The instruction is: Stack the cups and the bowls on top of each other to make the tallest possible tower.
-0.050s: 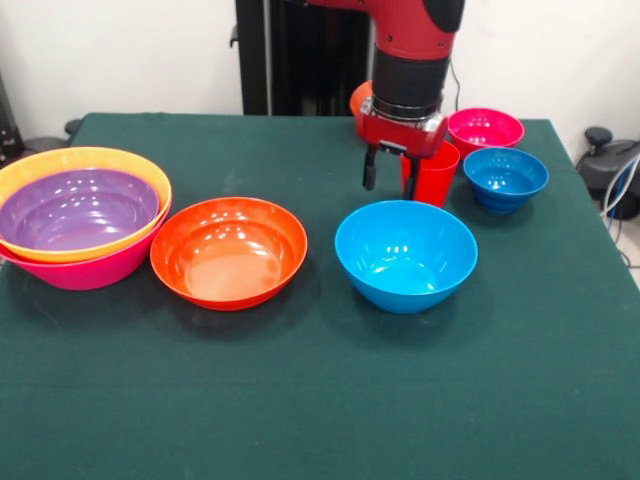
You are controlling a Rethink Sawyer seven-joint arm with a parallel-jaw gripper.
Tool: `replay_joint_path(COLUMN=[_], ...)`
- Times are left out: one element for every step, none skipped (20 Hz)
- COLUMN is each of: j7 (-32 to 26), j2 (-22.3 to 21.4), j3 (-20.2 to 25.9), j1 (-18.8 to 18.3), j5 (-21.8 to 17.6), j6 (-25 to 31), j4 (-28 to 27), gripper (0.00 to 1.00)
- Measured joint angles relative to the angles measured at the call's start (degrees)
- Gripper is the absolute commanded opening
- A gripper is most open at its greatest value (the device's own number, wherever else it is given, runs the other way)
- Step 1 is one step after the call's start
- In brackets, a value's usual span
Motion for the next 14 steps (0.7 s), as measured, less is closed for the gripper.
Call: replay_joint_path(j7=[0.00, 0.00, 0.00, 0.00, 0.00, 0.00, 0.00, 0.00, 0.00, 0.00, 0.00, 0.00, 0.00, 0.00], j2=[-0.22, -0.56, -1.37, -1.93, -3.28, -3.90, -4.66, -5.42, -5.77, -6.11, -6.74, -7.25, -7.76, -8.16], j3=[0.02, 0.09, 0.39, 0.59, 1.17, 1.45, 1.77, 2.09, 2.21, 2.34, 2.51, 2.61, 2.70, 2.74], j1=[-0.03, -0.11, -0.36, -0.53, -1.04, -1.28, -1.53, -1.78, -1.86, -1.93, -1.98, -1.94, -1.91, -1.84], j5=[0.01, -0.01, -0.01, 0.01, 0.02, 0.02, 0.02, 0.02, 0.02, 0.02, 0.02, 0.02, 0.03, 0.09], j6=[0.00, 0.00, 0.00, 0.00, 0.00, 0.00, 0.00, 0.00, 0.00, 0.00, 0.00, 0.00, 0.00, 0.00], j4=[0.00, 0.05, 0.26, 0.43, 0.97, 1.27, 1.71, 2.15, 2.37, 2.60, 3.04, 3.46, 3.88, 4.24], gripper=[1.00, 1.00, 1.00, 1.00, 1.00, 1.00, 1.00, 1.00, 1.00, 1.00, 1.00, 1.00, 1.00, 1.00])
